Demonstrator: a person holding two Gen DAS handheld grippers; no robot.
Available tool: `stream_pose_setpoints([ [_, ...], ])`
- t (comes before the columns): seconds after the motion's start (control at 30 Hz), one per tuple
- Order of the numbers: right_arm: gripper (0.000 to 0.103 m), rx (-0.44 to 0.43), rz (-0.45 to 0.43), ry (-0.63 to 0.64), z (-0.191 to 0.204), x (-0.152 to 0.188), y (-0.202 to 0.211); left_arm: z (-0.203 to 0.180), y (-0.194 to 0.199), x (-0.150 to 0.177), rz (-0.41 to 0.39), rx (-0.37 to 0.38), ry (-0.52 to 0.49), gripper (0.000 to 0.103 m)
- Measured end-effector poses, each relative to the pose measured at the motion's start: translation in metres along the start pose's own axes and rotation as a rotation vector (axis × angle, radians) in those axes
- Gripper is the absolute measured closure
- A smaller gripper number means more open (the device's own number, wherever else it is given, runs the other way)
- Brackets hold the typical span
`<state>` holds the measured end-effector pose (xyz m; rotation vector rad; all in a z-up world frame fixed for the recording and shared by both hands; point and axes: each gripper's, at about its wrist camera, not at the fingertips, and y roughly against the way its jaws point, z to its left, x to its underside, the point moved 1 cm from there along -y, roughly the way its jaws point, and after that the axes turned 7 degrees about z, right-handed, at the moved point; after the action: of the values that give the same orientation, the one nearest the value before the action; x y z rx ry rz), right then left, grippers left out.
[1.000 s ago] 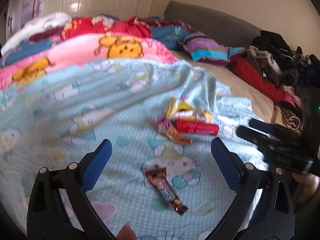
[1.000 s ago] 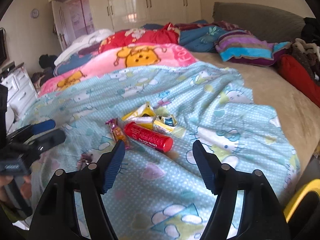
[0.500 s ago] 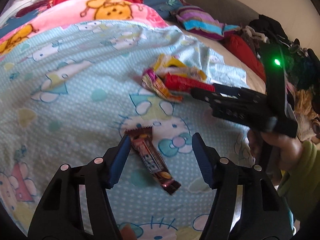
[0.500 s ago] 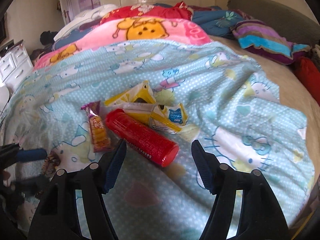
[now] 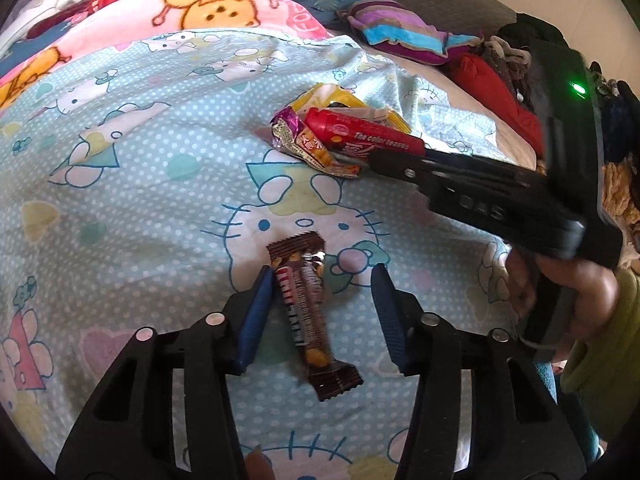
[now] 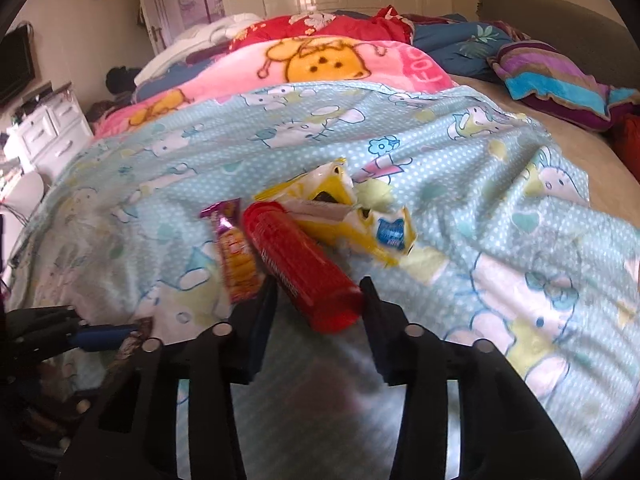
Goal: Collect trash
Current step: 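Grasp the brown candy bar with the left gripper while the right gripper grasps the red tube, then carry the candy bar and red tube over the bin with both tools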
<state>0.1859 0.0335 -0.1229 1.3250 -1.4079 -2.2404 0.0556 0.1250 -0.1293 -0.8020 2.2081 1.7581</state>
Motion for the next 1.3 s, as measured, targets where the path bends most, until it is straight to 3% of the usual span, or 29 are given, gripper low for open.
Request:
stream_pose_setpoints([
  [0.23, 0.07, -0.017, -0.085, -0.09, 0.003, 0.028, 0.04, 0.001, 0.001, 0.001, 0.0, -0.02, -0.002, 0.083],
  [0.4, 0.071, -0.001, -0.128, -0.166, -0.004, 0.047, 0.065, -0.012, 0.002, -0.001, -0.003, -0.01, -0.051, 0.087],
  [0.87, 0.074, 0.073, -0.242, -0.333, -0.046, 0.083, 0.133, -0.087, 0.026, -0.035, -0.104, 0.086, -0.202, 0.088],
  [1.3, 0.075, 0.133, -0.328, -0.41, -0.074, 0.103, 0.183, -0.153, 0.033, -0.047, -0.143, 0.168, -0.28, 0.088],
])
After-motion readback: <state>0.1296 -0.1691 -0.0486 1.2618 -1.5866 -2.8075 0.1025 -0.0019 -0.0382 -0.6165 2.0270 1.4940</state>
